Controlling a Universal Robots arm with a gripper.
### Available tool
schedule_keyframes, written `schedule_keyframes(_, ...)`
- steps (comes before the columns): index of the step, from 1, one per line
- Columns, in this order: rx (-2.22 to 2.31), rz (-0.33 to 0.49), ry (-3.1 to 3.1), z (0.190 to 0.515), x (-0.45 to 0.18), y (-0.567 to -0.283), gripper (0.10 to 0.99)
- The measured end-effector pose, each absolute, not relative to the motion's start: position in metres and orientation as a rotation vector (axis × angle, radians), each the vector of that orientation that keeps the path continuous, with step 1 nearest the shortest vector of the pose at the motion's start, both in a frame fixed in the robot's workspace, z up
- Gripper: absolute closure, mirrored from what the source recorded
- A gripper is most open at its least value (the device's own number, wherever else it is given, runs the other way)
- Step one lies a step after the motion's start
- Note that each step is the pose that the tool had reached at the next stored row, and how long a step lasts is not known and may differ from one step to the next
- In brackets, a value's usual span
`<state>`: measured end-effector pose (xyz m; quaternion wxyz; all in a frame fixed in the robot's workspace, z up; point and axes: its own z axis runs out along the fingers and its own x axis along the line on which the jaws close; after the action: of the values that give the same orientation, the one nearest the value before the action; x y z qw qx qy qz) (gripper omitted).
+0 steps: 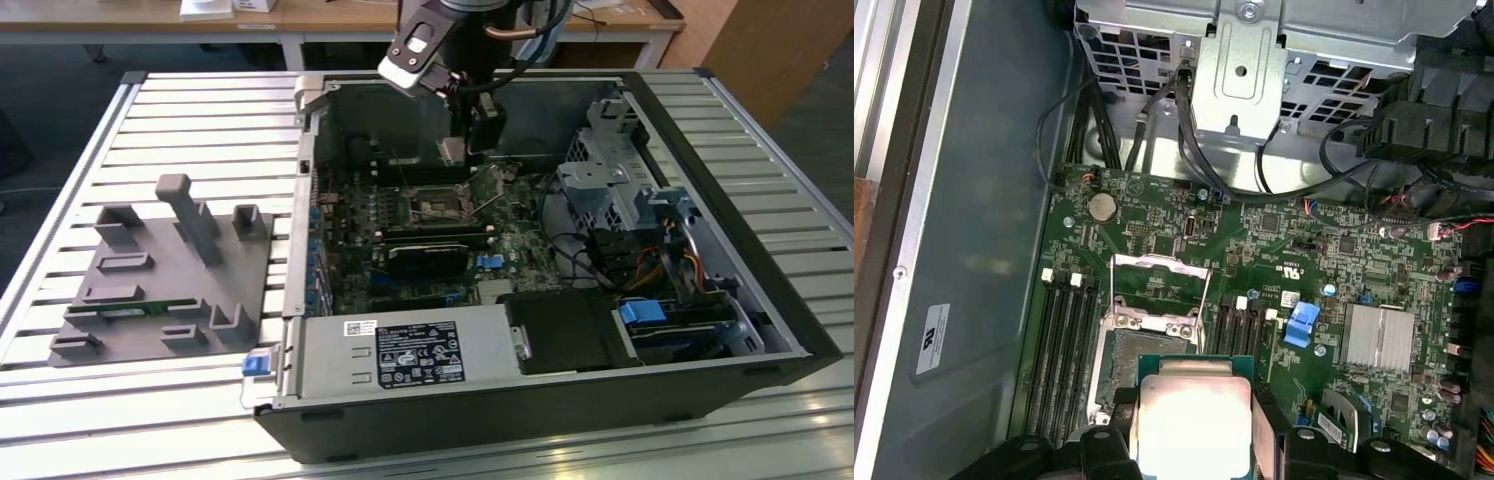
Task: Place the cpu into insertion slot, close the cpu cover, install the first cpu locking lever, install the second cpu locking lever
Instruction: 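Place the cpu into insertion slot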
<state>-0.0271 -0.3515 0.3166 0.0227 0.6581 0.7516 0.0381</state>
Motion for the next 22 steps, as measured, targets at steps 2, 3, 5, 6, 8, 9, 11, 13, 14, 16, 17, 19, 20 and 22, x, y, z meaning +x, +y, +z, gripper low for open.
schedule_keyframes(2, 2.038, 0.118, 2.327, 0.3157, -0.0271, -0.3515, 0.549)
schedule_keyframes(3, 2.039, 0.118, 2.327, 0.3152, -0.0271, -0.3515, 0.549)
schedule_keyframes(5, 2.039, 0.118, 2.327, 0.3142, -0.0271, -0.3515, 0.549)
schedule_keyframes(6, 2.039, 0.118, 2.327, 0.3138, -0.0271, -0.3515, 0.549)
schedule_keyframes(8, 2.039, 0.118, 2.327, 0.3129, -0.0271, -0.3515, 0.549)
schedule_keyframes(9, 2.039, 0.118, 2.327, 0.3125, -0.0271, -0.3515, 0.549)
schedule_keyframes(11, 2.039, 0.118, 2.327, 0.3116, -0.0271, -0.3515, 0.549)
schedule_keyframes(13, 2.040, 0.118, 2.326, 0.3108, -0.0271, -0.3515, 0.549)
schedule_keyframes(14, 2.040, 0.118, 2.326, 0.3104, -0.0271, -0.3515, 0.549)
schedule_keyframes(16, 2.040, 0.118, 2.326, 0.3097, -0.0271, -0.3515, 0.549)
schedule_keyframes(17, 2.040, 0.118, 2.326, 0.3093, -0.0271, -0.3515, 0.549)
schedule_keyframes(19, 2.040, 0.118, 2.326, 0.3085, -0.0271, -0.3515, 0.549)
schedule_keyframes(20, 2.040, 0.118, 2.326, 0.3082, -0.0271, -0.3515, 0.549)
schedule_keyframes(22, 2.040, 0.118, 2.326, 0.3073, -0.0271, -0.3515, 0.549)
